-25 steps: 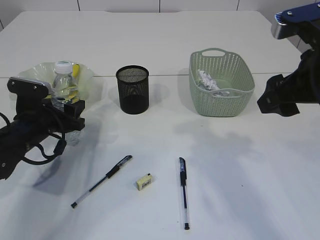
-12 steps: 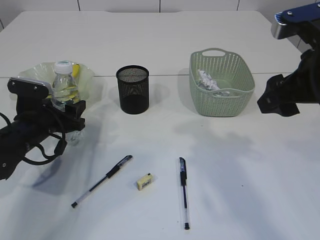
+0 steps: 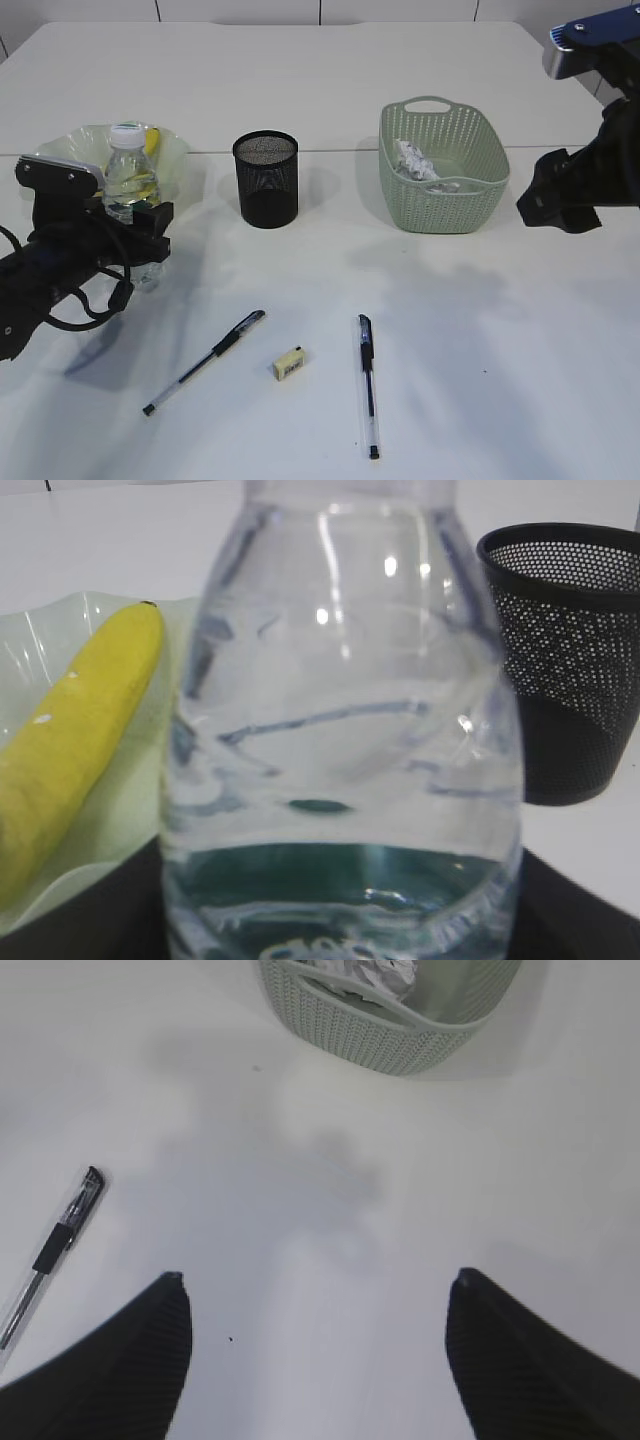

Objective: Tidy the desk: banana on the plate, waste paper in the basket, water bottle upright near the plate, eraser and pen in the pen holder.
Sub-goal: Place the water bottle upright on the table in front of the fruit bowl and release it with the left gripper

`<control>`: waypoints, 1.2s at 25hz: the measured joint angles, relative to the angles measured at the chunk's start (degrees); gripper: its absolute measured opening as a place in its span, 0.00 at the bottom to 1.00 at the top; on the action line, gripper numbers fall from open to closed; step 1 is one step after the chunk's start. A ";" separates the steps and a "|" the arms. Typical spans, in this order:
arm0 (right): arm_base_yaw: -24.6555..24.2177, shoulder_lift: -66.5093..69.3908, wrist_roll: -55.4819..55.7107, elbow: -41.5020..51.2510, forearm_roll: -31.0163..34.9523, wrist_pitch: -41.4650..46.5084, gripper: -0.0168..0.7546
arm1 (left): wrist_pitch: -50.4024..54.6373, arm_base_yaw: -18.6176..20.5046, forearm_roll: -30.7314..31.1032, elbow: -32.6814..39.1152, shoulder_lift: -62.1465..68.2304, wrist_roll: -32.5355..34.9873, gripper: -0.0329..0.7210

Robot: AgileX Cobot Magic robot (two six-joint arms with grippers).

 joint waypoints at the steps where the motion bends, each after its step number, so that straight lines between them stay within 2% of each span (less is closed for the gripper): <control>1: 0.00 0.00 0.00 0.00 -0.09 0.00 0.78 | 0.00 0.00 0.08 0.00 0.00 0.00 0.69; 14: 0.00 0.00 0.00 0.00 -1.04 0.00 0.78 | -0.15 0.00 0.08 0.34 0.00 0.00 0.70; 22: 0.00 0.00 0.00 0.00 -1.55 0.00 0.78 | -1.52 0.00 0.08 2.91 0.00 0.00 0.77; 30: 0.00 0.00 0.00 0.00 -1.69 0.00 0.78 | -1.56 0.00 0.36 3.03 -3.98 0.00 0.78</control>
